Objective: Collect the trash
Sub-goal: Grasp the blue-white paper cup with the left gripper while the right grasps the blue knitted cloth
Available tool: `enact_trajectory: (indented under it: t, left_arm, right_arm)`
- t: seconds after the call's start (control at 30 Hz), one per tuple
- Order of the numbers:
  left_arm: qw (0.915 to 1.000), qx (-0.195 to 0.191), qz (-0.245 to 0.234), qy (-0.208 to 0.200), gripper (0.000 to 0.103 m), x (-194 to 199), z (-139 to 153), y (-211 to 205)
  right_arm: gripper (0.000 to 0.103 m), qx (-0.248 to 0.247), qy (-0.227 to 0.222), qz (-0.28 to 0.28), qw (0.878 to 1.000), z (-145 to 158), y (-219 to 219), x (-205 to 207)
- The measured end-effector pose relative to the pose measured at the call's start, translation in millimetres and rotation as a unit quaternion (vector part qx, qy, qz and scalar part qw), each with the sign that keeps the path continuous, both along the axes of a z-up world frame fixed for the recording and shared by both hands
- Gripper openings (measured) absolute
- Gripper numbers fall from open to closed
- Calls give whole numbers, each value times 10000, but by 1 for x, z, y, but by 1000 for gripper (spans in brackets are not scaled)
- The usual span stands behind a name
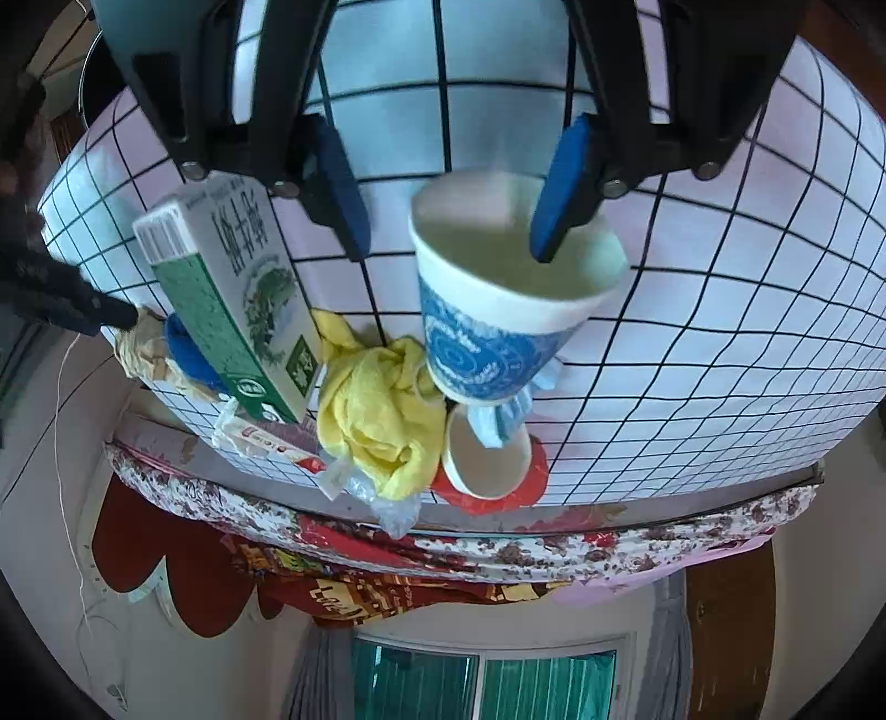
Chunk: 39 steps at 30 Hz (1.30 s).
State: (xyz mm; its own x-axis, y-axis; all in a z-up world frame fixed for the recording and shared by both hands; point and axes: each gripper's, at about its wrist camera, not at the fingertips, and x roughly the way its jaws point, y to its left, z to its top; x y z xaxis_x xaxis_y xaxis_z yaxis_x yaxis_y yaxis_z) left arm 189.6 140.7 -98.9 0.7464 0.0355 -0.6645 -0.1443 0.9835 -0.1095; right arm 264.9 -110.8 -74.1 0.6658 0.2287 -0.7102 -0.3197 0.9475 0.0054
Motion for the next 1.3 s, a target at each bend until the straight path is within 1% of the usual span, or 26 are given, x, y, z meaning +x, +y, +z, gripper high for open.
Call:
enact_trajectory:
  t: [0.03, 0.07, 0.1, 0.17, 0.2, 0.23, 0.27, 0.3, 0.33, 0.37, 0.4, 0.47, 0.53, 0.67, 0.83, 1.0, 1.07, 1.17, 1.2, 1.23, 1.27, 1.3]
  left_arm:
    - [10000, -8, -17, 46, 47, 3, -2, 1]
    - [9999, -54, -40, 92, 38, 6, -4, 3]
    - [9998, -89, -66, 142, 31, 9, -6, 4]
    - [9997, -116, -116, 191, 23, 13, -7, 5]
    - [9997, -94, -123, 185, 22, 14, -6, 4]
    - [9997, -50, -129, 176, 22, 15, -5, 3]
    - [9997, -30, -146, 182, 22, 17, -5, 2]
    - [9997, -40, -170, 193, 17, 18, -5, 2]
    - [9996, -46, -188, 189, 16, 20, -5, 2]
    - [9996, -40, -194, 177, 13, 21, -5, 3]
    - [9997, -30, -207, 156, 9, 21, -4, 3]
    - [9997, 11, -250, -27, 4, 17, 2, 3]
    - [9993, 17, -307, -222, 4, 9, 9, 3]
    - [9979, 11, -381, -516, 4, -6, 23, 3]
    - [9966, 39, -439, -700, 4, -24, 44, -3]
    - [9954, 142, -551, -772, 4, -42, 53, -16]
    - [9945, 193, -634, -806, 4, -52, 56, -25]
    - [9935, 184, -768, -814, 4, -63, 58, -35]
    - [9934, 199, -797, -800, 4, -64, 57, -39]
    - [9935, 191, -809, -772, 4, -64, 55, -41]
    - [9938, 159, -826, -721, 4, -63, 52, -43]
    - [9941, 146, -830, -684, 4, -62, 49, -44]
  right_arm:
    - [81, 76, 2, 186, 9998, 0, 7, -6]
    - [80, 144, 19, 350, 9993, -1, 12, -9]
    - [76, 168, 32, 495, 9986, -3, 21, -10]
    - [68, 164, 104, 721, 9972, -8, 38, -7]
    - [61, 150, 153, 752, 9969, -11, 46, -1]
    - [57, 173, 200, 777, 9966, -13, 51, 5]
    - [56, 220, 242, 796, 9963, -15, 55, 11]
    - [56, 240, 271, 812, 9960, -16, 58, 15]
    - [53, 250, 304, 845, 9956, -18, 62, 19]
    - [49, 271, 344, 920, 9948, -20, 66, 23]
    - [39, 287, 371, 980, 9941, -21, 69, 25]
    - [34, 361, 362, 1088, 9927, -22, 72, 23]
    - [29, 443, 303, 1153, 9919, -18, 70, 17]
    - [27, 479, -76, 1148, 9922, -1, 64, -4]
    - [26, 408, -449, 1099, 9921, 19, 55, -30]
    - [23, 528, -705, 1002, 9911, 37, 35, -62]
    - [20, 557, -766, 944, 9910, 42, 26, -75]
    - [11, 559, -915, 822, 9908, 47, 11, -92]
    - [4, 508, -957, 787, 9910, 48, 10, -94]
    - [0, 422, -955, 764, 9916, 46, 8, -94]
    - [1, 386, -676, 829, 9935, 38, 9, -85]
    - [1, 355, -558, 841, 9943, 32, 9, -79]
